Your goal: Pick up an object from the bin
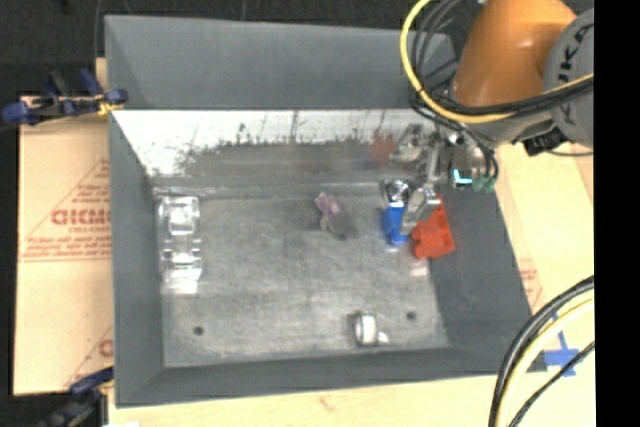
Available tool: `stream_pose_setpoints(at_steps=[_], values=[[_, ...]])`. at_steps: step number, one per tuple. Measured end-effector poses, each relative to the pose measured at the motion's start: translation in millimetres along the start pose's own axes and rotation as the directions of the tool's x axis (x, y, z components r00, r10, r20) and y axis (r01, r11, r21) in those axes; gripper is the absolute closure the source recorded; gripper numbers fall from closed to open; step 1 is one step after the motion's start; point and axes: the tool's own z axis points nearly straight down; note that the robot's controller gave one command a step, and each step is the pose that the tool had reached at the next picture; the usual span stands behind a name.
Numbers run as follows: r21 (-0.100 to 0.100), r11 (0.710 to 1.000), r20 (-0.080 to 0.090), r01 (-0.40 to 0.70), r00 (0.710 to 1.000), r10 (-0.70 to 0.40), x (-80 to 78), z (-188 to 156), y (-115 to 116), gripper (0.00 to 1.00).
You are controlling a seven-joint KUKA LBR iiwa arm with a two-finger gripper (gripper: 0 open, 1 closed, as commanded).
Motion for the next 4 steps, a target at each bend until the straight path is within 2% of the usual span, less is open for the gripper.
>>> stream_pose_setpoints(at_steps=[1, 2, 3, 4], values=[[-0.011, 0.988, 0.008, 0.152, 0.988, -0.152, -36.7, 118.2, -67.2, 0.00], [0.002, 0.996, 0.010, -0.085, 0.996, 0.085, -40.0, 121.9, -44.6, 0.00], [0.001, 0.997, 0.025, -0.082, 0.996, 0.082, -43.4, 119.8, -42.0, 1.00], [-0.003, 0.993, 0.017, -0.116, 0.993, 0.116, -26.8, 18.2, -48.1, 1.00]])
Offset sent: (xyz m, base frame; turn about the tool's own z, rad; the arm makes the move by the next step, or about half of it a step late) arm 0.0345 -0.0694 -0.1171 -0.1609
